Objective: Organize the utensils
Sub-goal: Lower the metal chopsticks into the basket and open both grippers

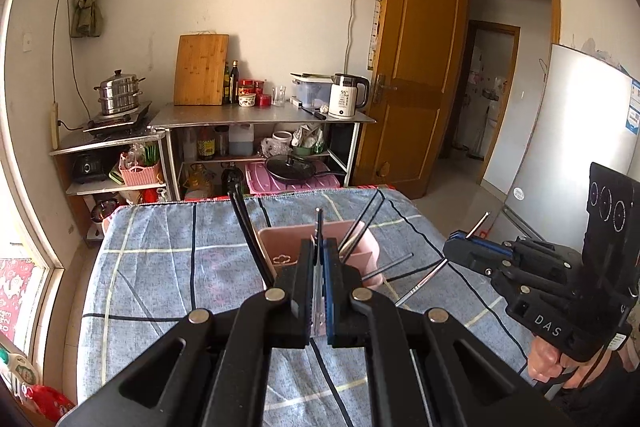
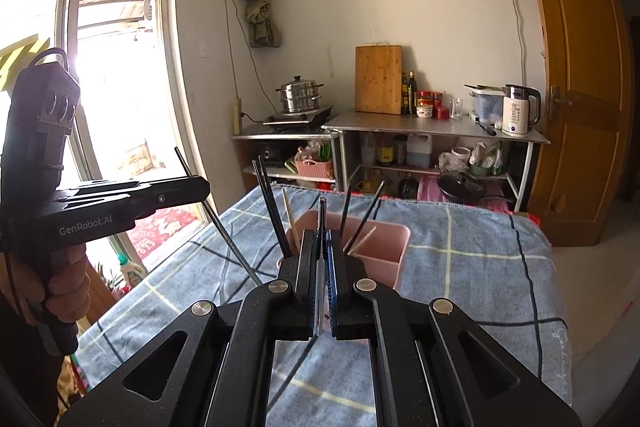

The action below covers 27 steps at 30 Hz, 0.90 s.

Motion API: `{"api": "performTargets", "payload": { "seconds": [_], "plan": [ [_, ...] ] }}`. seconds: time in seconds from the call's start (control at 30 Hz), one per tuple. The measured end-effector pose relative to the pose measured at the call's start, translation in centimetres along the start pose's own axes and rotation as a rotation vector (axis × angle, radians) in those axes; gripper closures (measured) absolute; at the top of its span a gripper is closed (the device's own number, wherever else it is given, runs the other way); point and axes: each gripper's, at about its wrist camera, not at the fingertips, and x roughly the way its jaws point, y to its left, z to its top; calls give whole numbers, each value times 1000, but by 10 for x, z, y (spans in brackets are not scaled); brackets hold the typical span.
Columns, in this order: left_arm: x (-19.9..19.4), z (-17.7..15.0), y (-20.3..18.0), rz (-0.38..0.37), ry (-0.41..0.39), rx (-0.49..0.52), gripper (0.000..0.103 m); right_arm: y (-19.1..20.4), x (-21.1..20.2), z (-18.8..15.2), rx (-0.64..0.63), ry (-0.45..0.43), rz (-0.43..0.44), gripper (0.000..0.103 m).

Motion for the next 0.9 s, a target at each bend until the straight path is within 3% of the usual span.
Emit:
{"api": "performTargets", "payload": {
  "seconds": [0.4,0.9],
  "plan": [
    [34,28,27,12,-32,-22,98,-1,43,34,11,-54,9,98],
    [100,-10,44,-9,115,-72,98,-15,104,1,44,87,2,98]
  ]
}}
